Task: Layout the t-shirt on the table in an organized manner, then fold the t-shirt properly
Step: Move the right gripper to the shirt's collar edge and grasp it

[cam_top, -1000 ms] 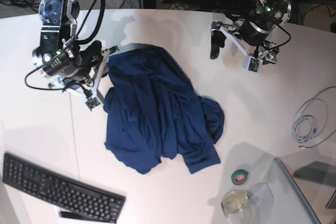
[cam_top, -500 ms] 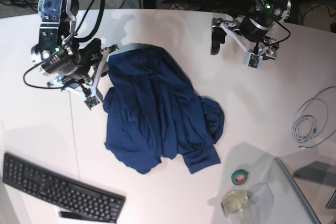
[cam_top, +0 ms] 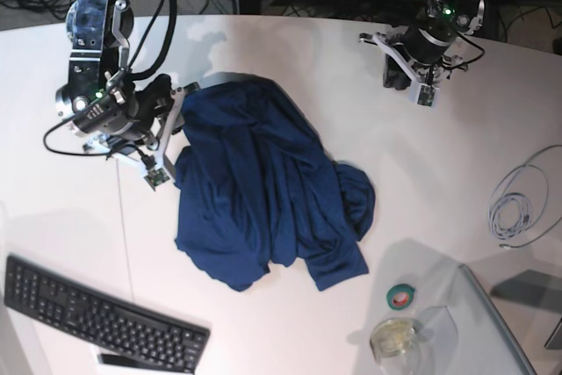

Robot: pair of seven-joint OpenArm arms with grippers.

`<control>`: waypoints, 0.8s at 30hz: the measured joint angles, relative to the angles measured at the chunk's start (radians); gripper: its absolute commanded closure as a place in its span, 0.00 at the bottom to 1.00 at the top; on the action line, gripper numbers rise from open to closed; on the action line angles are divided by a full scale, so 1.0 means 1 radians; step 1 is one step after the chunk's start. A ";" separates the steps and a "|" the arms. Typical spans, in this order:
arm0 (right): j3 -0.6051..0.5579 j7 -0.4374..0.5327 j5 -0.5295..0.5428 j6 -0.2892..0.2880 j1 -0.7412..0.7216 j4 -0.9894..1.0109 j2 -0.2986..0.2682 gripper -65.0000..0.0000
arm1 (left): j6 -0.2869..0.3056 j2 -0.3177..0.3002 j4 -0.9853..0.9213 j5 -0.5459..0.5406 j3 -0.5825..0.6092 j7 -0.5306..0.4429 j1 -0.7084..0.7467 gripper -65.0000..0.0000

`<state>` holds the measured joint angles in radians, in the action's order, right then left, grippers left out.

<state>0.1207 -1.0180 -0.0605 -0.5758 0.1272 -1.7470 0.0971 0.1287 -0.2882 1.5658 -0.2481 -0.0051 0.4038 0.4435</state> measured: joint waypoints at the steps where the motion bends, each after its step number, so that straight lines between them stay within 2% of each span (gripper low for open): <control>1: 0.000 0.000 0.000 0.000 -0.002 0.000 0.000 0.62 | 0.000 0.002 -0.001 0.001 0.000 0.004 -0.003 1.00; 7: 0.000 0.000 0.000 0.000 -0.007 0.001 0.000 0.62 | 0.000 0.003 -0.004 0.000 0.000 0.003 -0.013 0.92; 16: 0.000 0.000 0.000 0.000 -0.010 0.002 0.000 0.62 | 0.000 0.005 -0.006 0.000 0.000 0.002 -0.028 0.95; 18: 0.000 0.000 0.000 0.000 -0.014 0.002 0.000 0.62 | 0.000 0.005 -0.010 0.000 0.000 0.003 -0.027 1.00; 24: 0.000 0.000 0.000 0.000 -0.018 0.002 0.000 0.62 | 0.000 0.005 -0.011 0.000 0.000 0.003 -0.027 1.00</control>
<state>0.1207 -1.0180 -0.0601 -0.5758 0.1097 -1.7451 0.0967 0.1287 -0.2832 1.5543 -0.2481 -0.0051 0.4068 0.4160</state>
